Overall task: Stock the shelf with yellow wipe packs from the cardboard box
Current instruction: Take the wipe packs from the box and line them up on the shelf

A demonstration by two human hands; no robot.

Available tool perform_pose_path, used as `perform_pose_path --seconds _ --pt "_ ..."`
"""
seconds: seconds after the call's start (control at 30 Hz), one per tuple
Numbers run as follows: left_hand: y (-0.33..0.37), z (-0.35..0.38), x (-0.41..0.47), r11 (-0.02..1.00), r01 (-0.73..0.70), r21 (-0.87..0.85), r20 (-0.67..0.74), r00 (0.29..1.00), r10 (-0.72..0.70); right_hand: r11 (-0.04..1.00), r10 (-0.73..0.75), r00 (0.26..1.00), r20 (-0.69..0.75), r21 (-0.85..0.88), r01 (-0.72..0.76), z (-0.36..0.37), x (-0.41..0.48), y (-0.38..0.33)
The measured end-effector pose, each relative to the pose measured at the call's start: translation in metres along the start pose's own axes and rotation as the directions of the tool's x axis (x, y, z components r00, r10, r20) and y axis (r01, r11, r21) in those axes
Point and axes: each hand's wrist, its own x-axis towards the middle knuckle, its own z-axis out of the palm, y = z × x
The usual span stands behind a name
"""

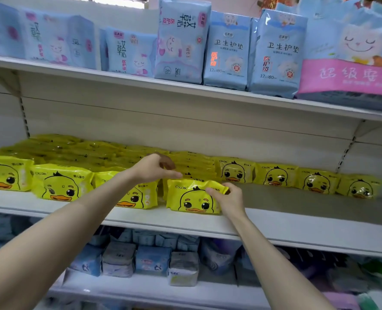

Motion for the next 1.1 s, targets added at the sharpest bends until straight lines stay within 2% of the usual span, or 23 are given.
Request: perform_pose_path --seconds 0.17,0.27,0.37,0.47,0.83,0.97,1.1 --pt "0.004 0.009 -0.003 0.977 0.002 0.212 0.116 0.993 -0.028 0.997 0.069 0.998 -0.001 -0.025 -0.069 0.015 0.006 0.005" --pt "0.005 0.016 -0.002 0.944 -0.014 0.329 0.109 0.994 -0.023 0.997 0.072 0.997 0.04 -0.03 -0.07 0.015 0.0 0.005" --pt "0.004 0.02 -0.002 0.915 -0.023 0.402 0.07 0.998 -0.005 0.981 0.088 0.993 0.072 -0.181 -0.074 0.01 -0.005 0.011" --pt "0.007 0.021 -0.001 0.914 -0.016 0.406 0.047 0.999 -0.004 0.95 0.068 0.994 0.087 -0.311 -0.038 0.01 -0.005 0.017" --pt "0.004 0.023 -0.007 0.886 -0.004 0.464 -0.003 1.0 0.006 0.893 0.003 1.0 0.001 -0.45 -0.002 0.017 -0.004 0.017" --pt "0.006 0.02 -0.013 0.899 -0.011 0.439 -0.041 0.999 0.032 0.916 -0.018 1.0 -0.024 -0.401 0.007 0.013 -0.012 0.016" --pt "0.012 0.019 -0.025 0.962 -0.023 0.274 -0.12 0.991 0.058 0.958 -0.036 0.999 -0.038 -0.287 0.023 0.003 -0.023 0.013"
